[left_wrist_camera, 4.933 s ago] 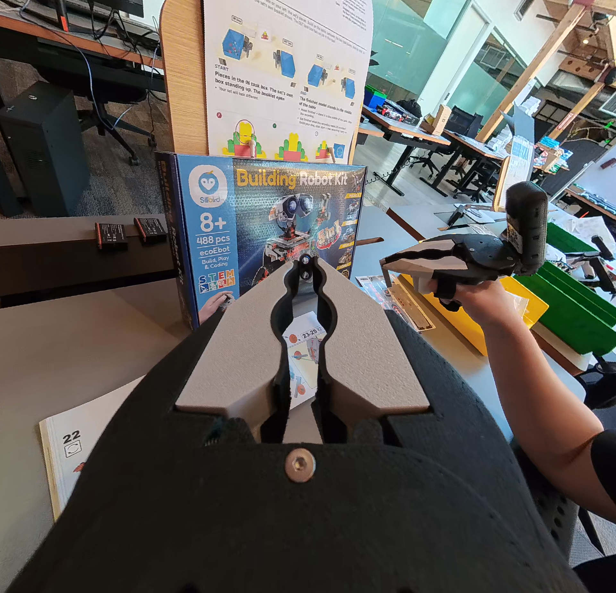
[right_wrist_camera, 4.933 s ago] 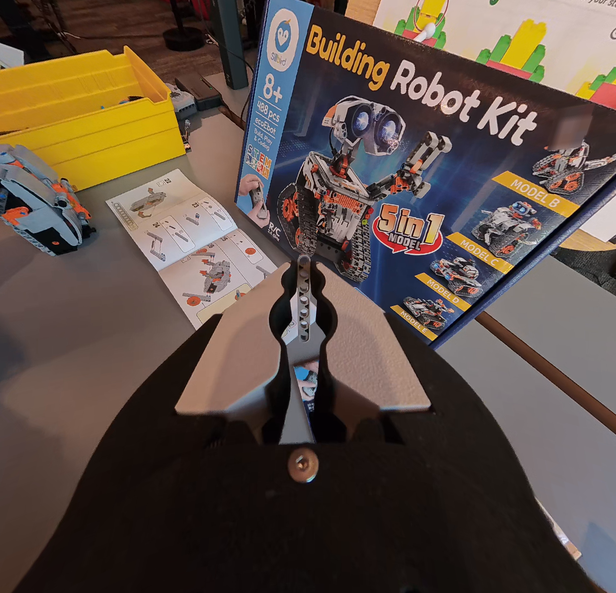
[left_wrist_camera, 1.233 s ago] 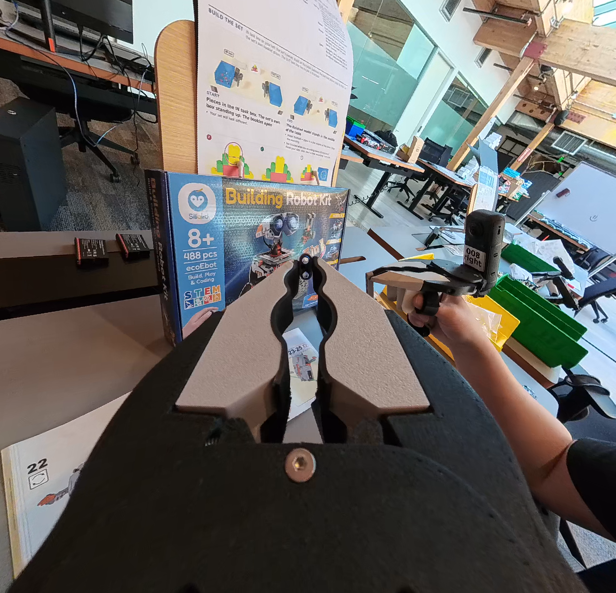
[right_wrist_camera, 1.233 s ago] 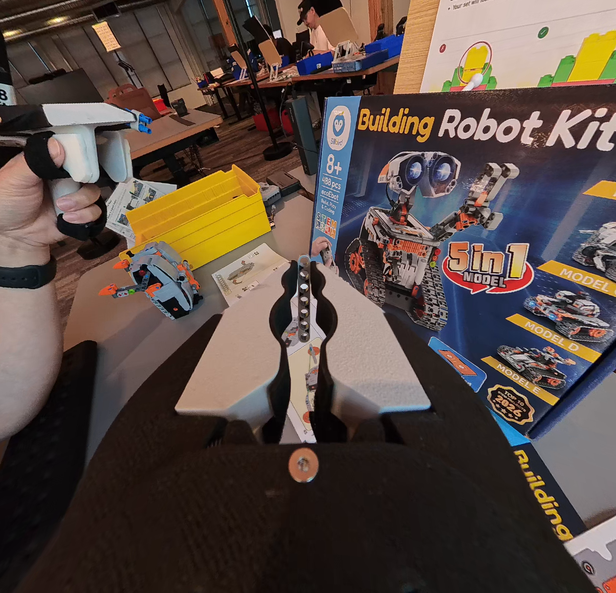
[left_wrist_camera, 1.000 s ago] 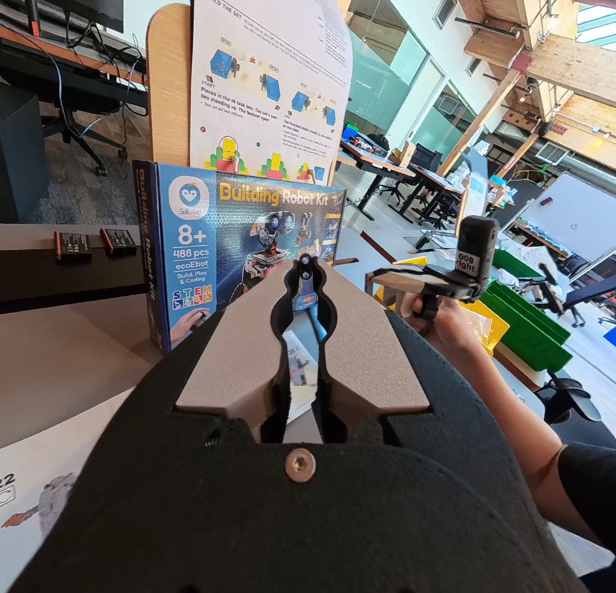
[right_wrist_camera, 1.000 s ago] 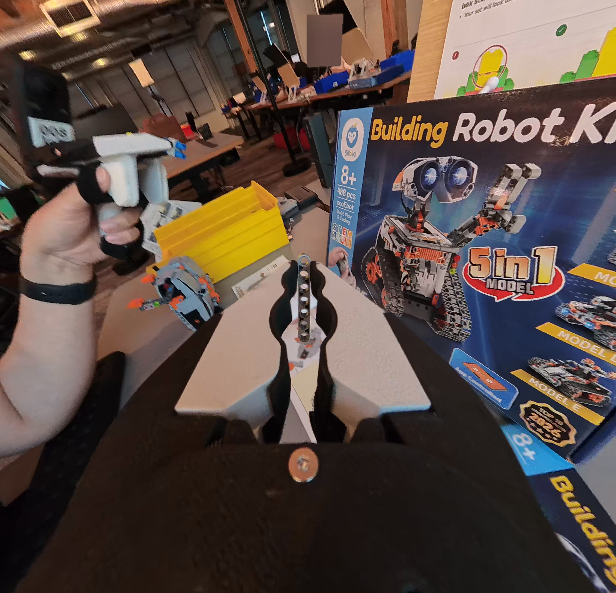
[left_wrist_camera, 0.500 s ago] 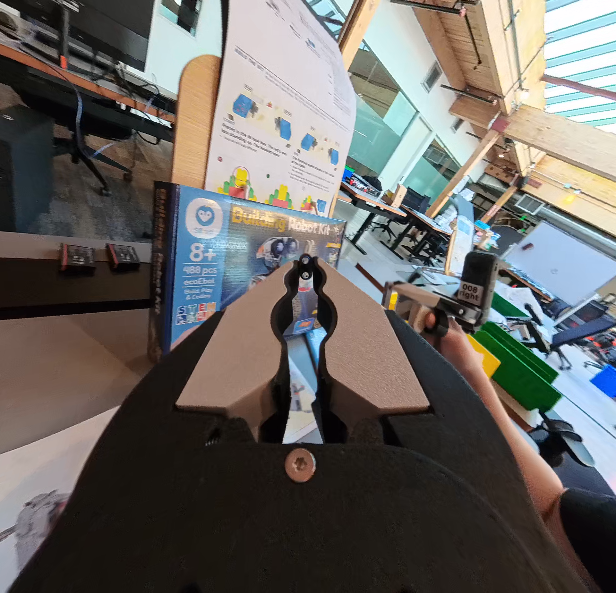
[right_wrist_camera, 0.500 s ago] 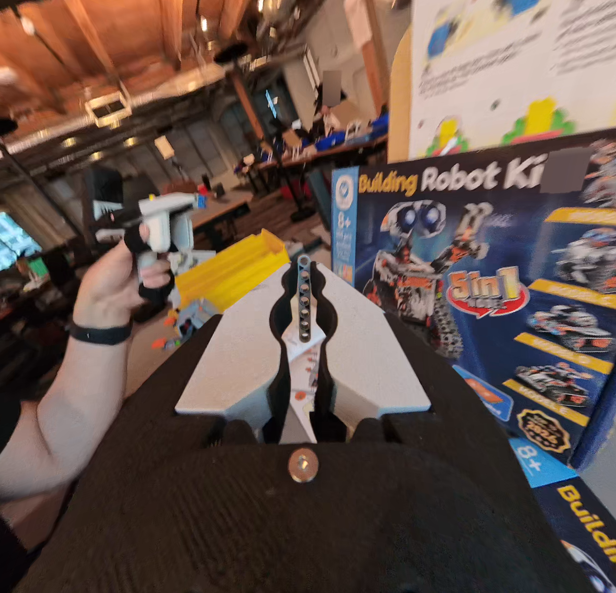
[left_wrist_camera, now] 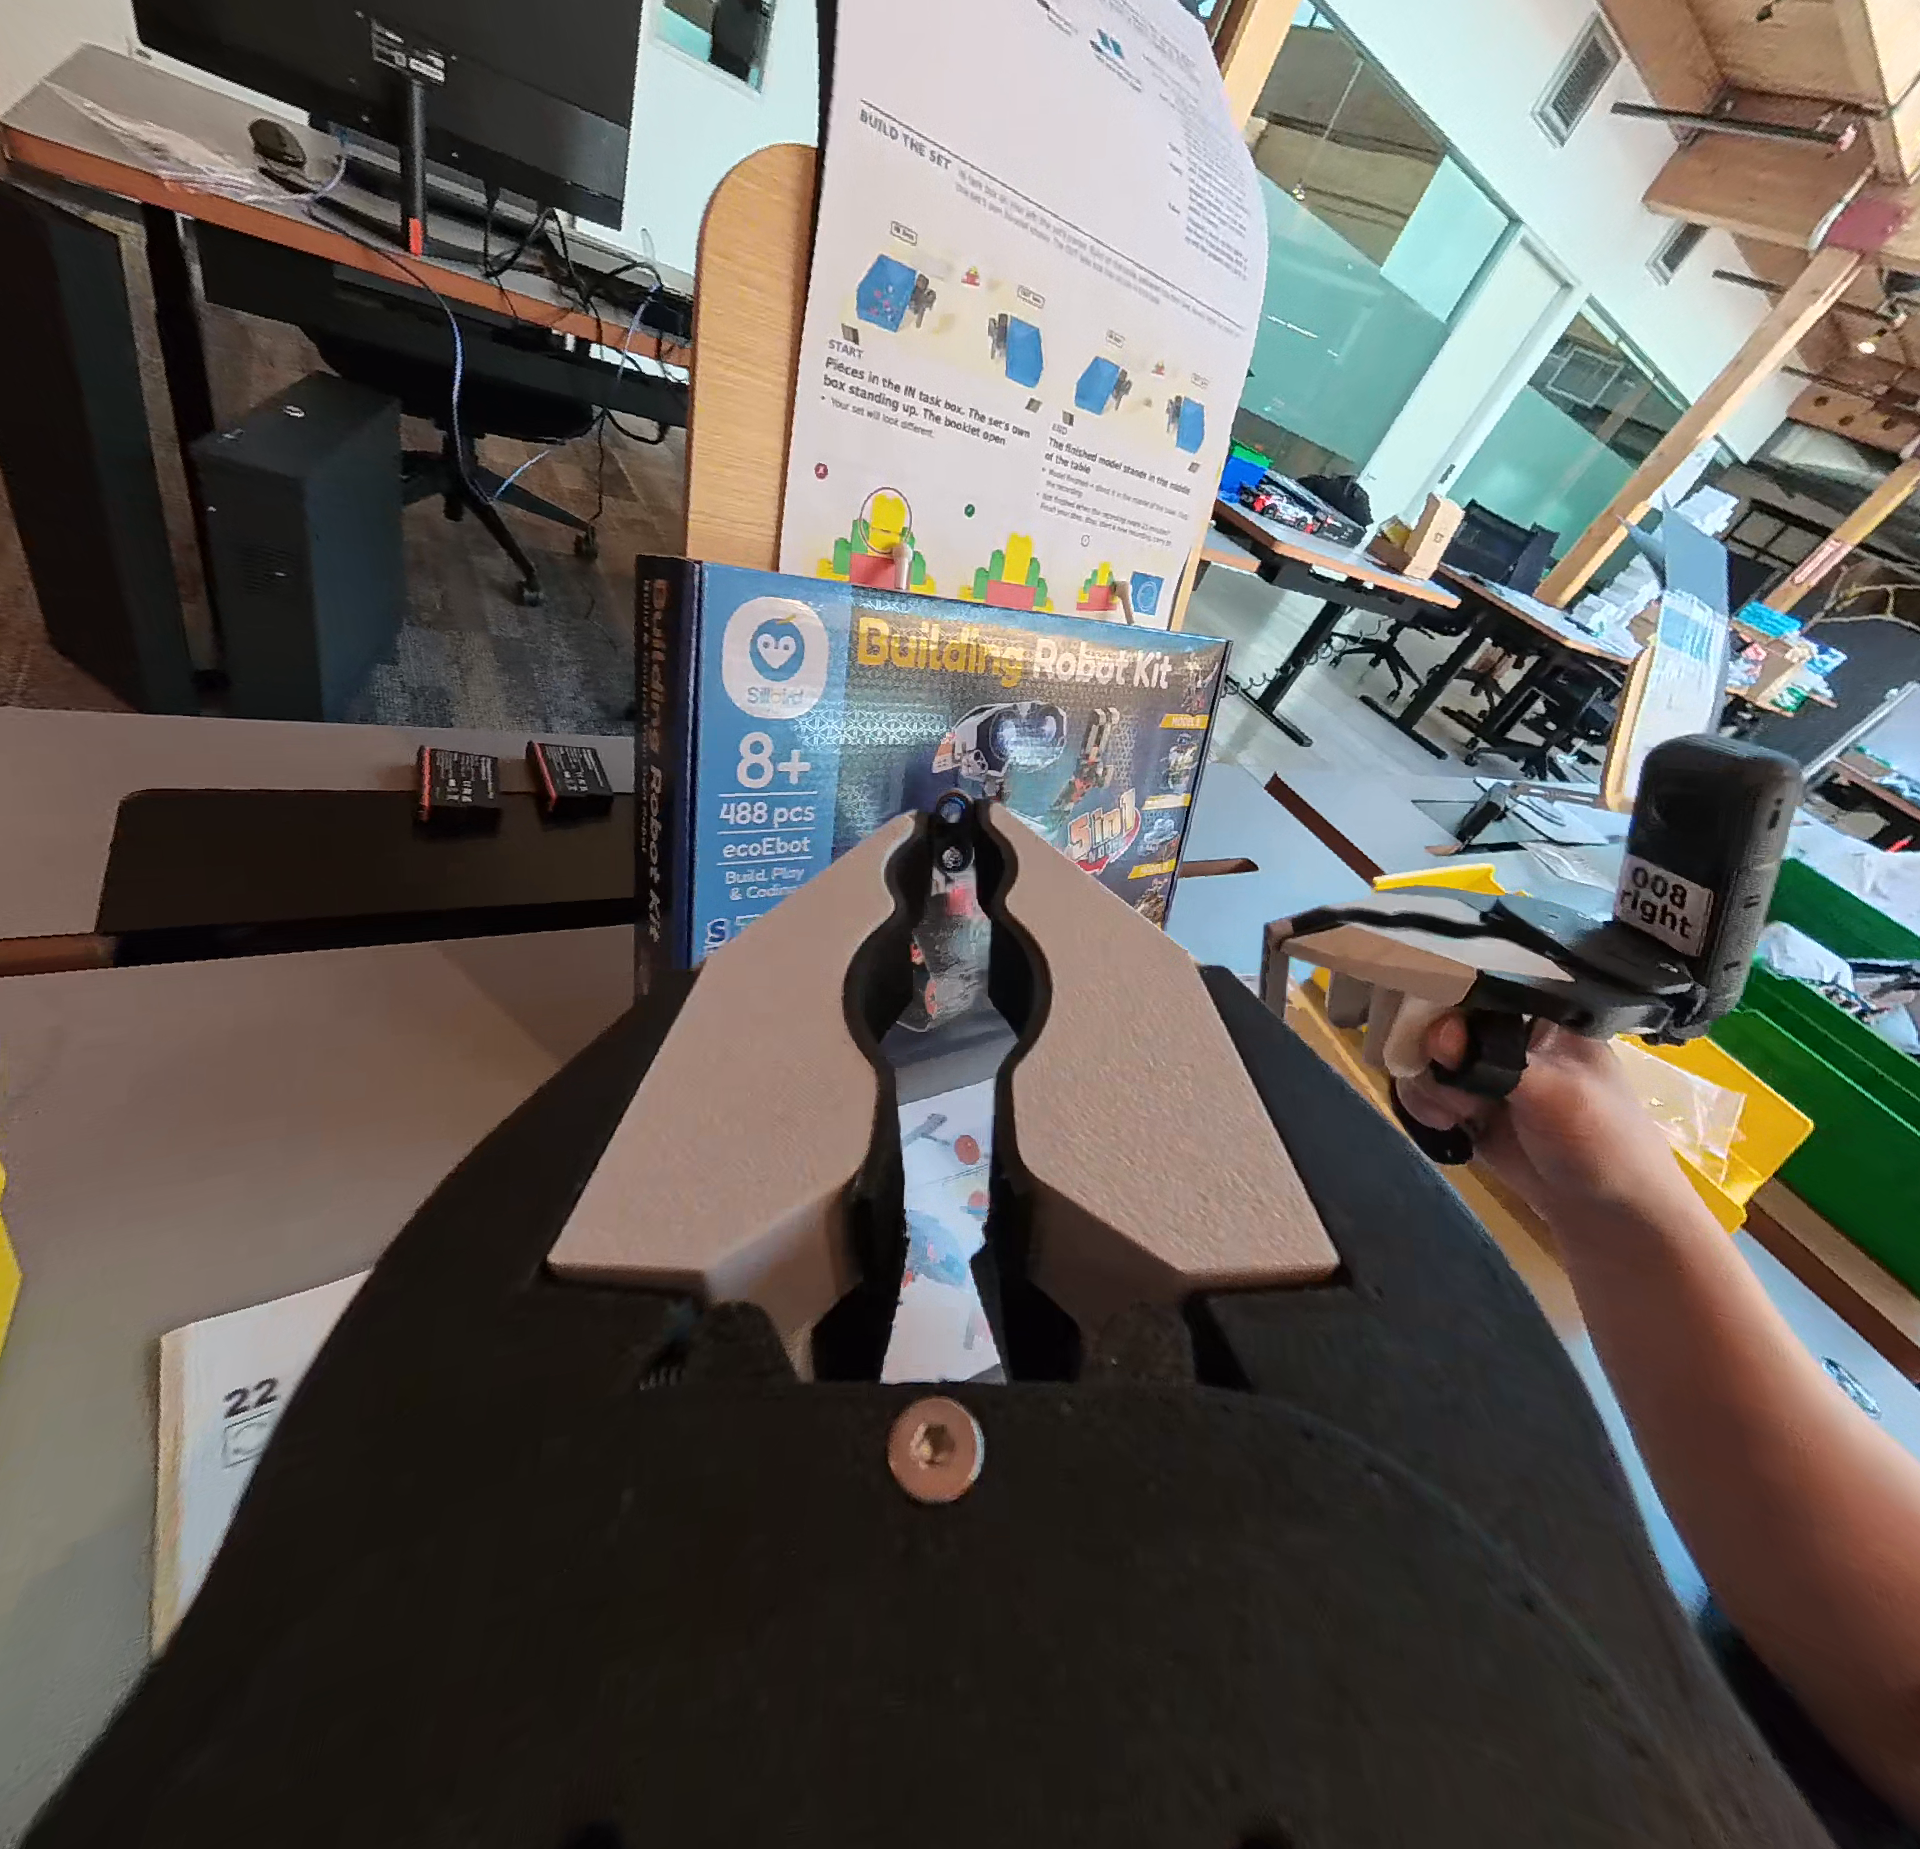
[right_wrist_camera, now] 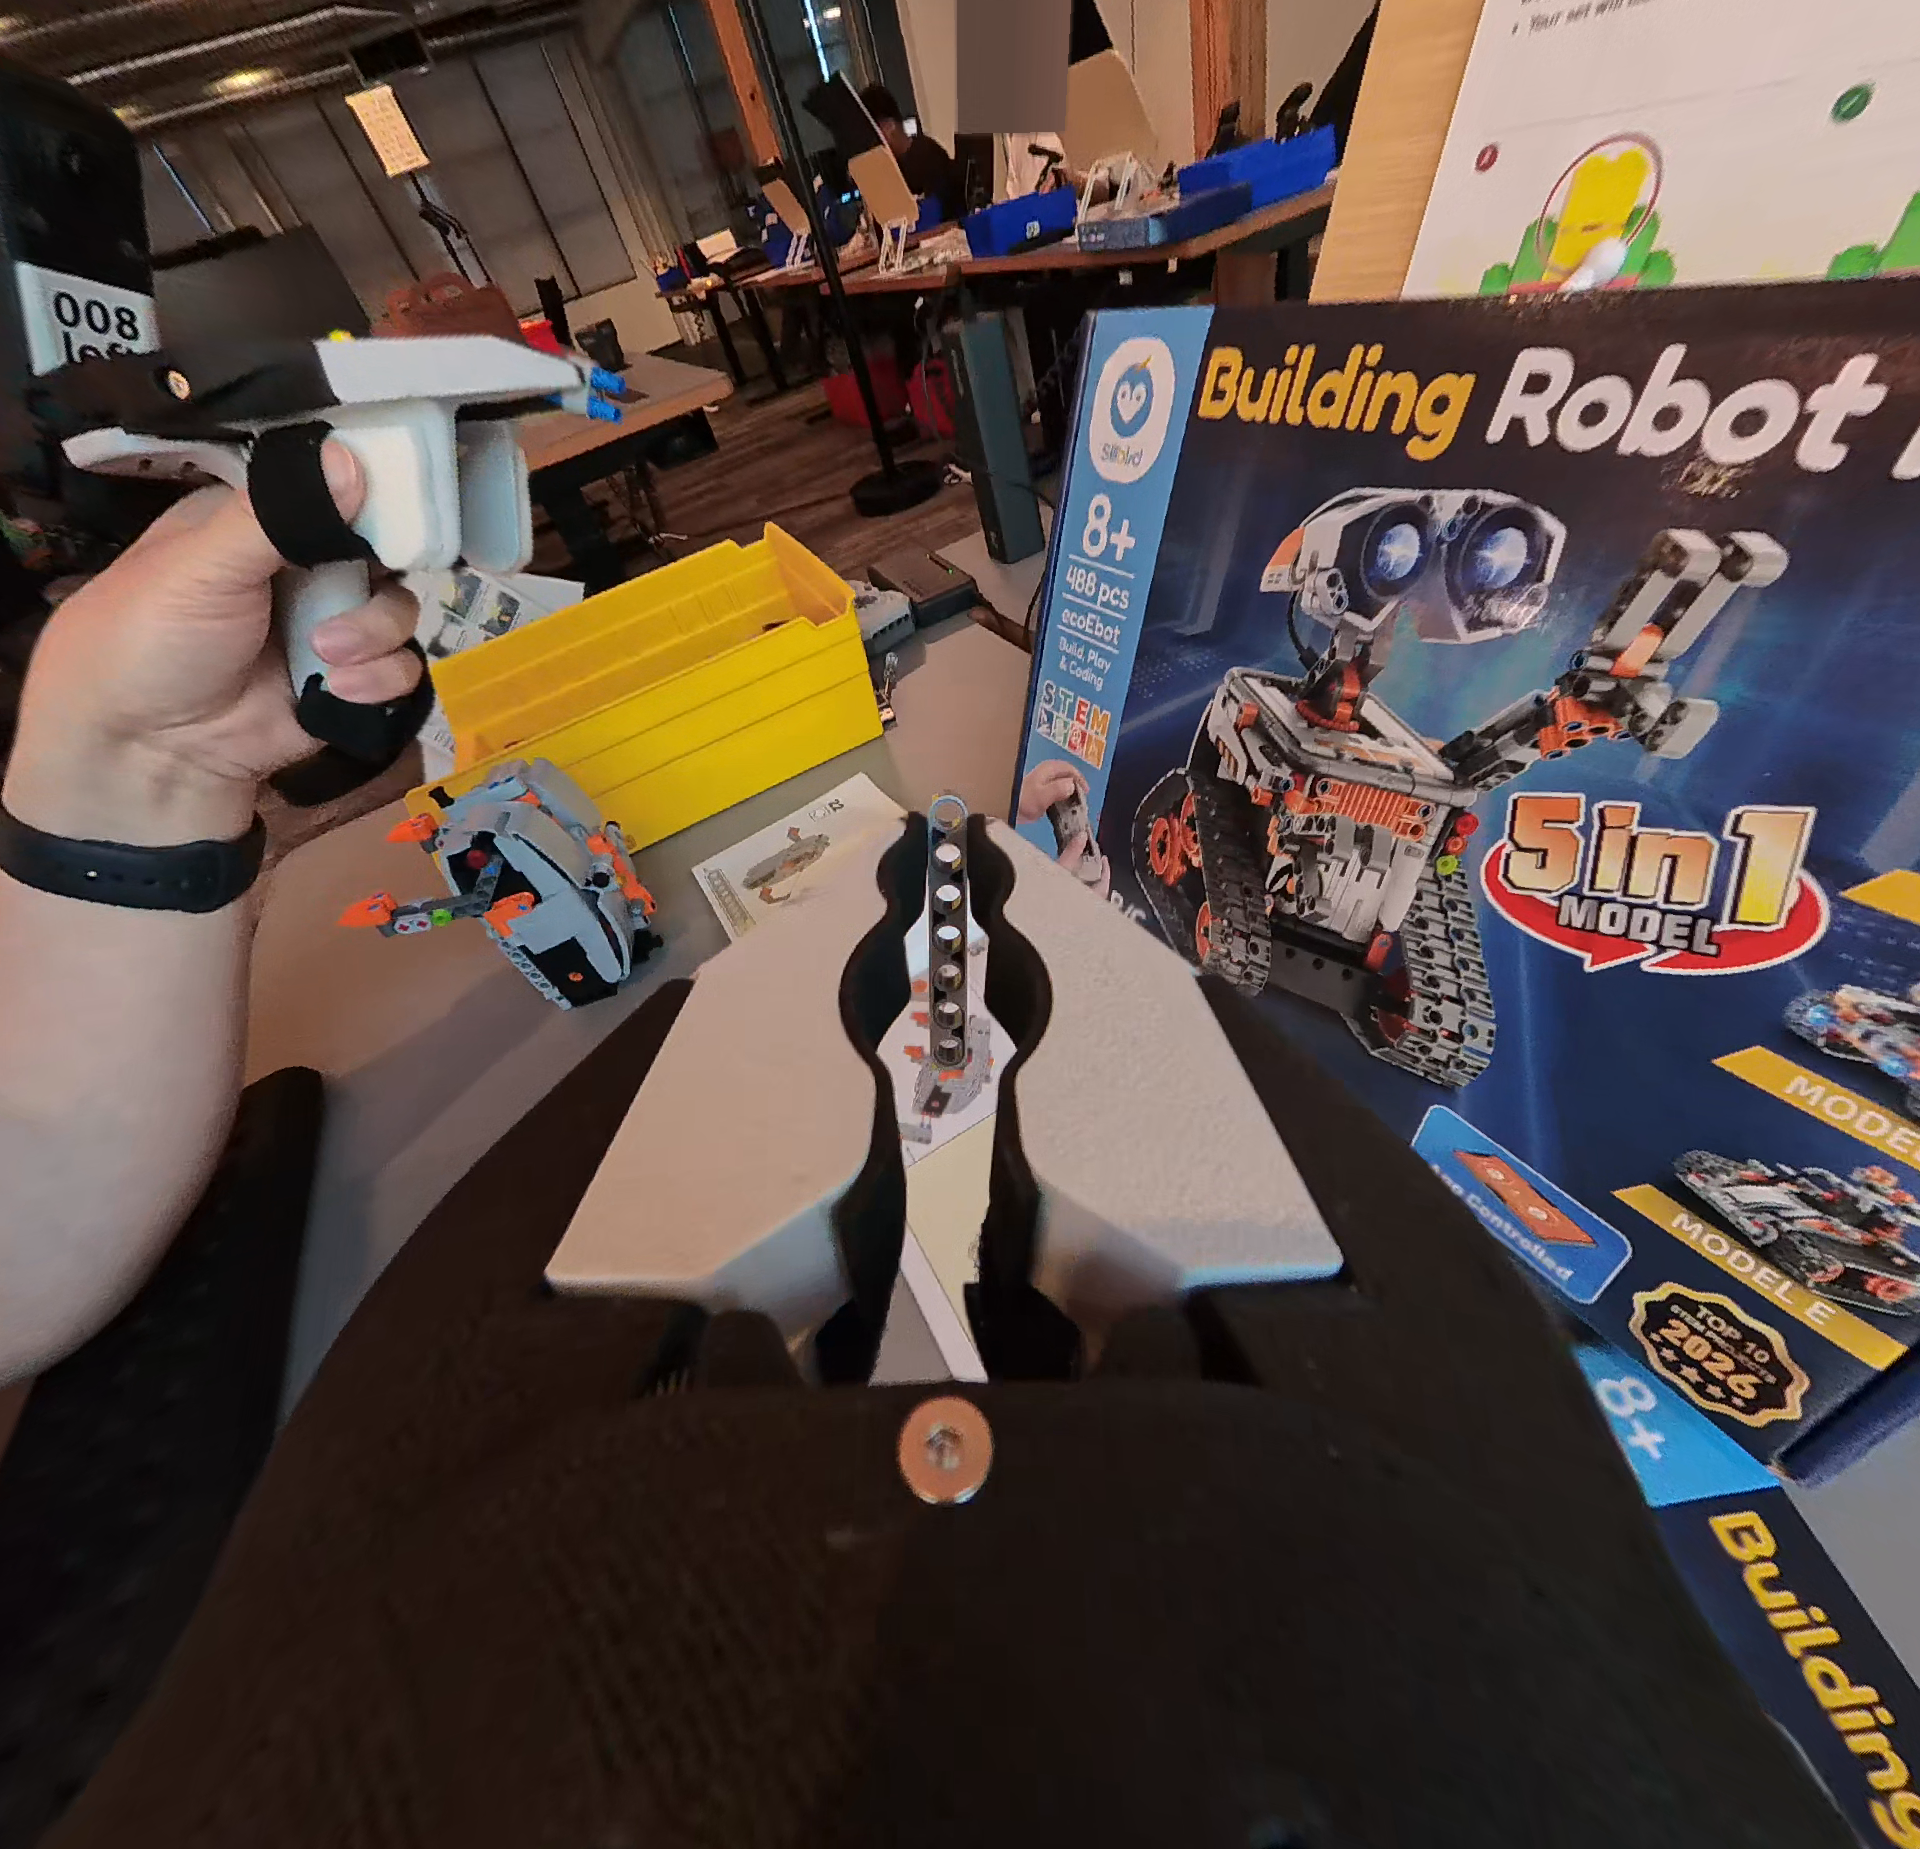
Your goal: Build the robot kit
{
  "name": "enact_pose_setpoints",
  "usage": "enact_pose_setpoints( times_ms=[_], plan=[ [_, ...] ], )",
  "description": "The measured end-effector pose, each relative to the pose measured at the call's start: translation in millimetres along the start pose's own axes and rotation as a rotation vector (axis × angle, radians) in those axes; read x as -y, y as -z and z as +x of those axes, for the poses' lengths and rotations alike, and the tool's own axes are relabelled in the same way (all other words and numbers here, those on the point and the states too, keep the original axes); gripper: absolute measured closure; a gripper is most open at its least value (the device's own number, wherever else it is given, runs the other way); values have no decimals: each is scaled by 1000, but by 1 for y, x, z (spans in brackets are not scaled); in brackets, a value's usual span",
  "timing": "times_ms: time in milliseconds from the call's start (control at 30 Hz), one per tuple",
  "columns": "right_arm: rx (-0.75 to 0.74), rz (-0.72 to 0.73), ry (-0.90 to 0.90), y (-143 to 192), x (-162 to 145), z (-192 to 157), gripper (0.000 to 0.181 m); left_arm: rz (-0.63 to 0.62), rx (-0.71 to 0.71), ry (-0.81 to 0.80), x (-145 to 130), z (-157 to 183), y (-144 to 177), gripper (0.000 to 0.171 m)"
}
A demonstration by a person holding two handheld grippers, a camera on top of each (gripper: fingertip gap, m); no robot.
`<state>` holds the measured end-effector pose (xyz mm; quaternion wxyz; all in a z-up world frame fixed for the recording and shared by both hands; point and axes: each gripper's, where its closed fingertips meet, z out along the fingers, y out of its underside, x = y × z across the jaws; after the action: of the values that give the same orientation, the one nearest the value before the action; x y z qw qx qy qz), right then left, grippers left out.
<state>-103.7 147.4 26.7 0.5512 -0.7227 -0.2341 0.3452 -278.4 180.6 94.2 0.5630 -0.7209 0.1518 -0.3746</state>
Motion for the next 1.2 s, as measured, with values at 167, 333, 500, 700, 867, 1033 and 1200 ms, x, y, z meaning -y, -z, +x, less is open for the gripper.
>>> enact_pose_setpoints(
  times_ms=[167, 333, 500, 700, 867, 1033, 1200],
  plan=[
    [-45, 85, 44, 9, 17, 3, 176, 12, -130, 74, -1, 20, -5, 166],
    [3, 186, -17, 16, 32, -1, 176, 72, -340, 252, 5, 43, -8, 166],
    [123, 253, -131, 4, 56, -29, 177, 39, -393, 260, -3, 57, -17, 166],
    [261, 299, -230, -27, 80, -70, 176, 39, -342, 209, -2, 51, -13, 166],
    [267, 290, -269, -34, 62, -63, 176, 6, -315, 173, -7, 50, -14, 166],
    [321, 262, -325, -34, 55, -54, 176, -3, -287, 146, -12, 50, -18, 166],
    [330, 248, -340, -34, 48, -46, 176, 1, -269, 115, -15, 50, -23, 166]
  ],
)
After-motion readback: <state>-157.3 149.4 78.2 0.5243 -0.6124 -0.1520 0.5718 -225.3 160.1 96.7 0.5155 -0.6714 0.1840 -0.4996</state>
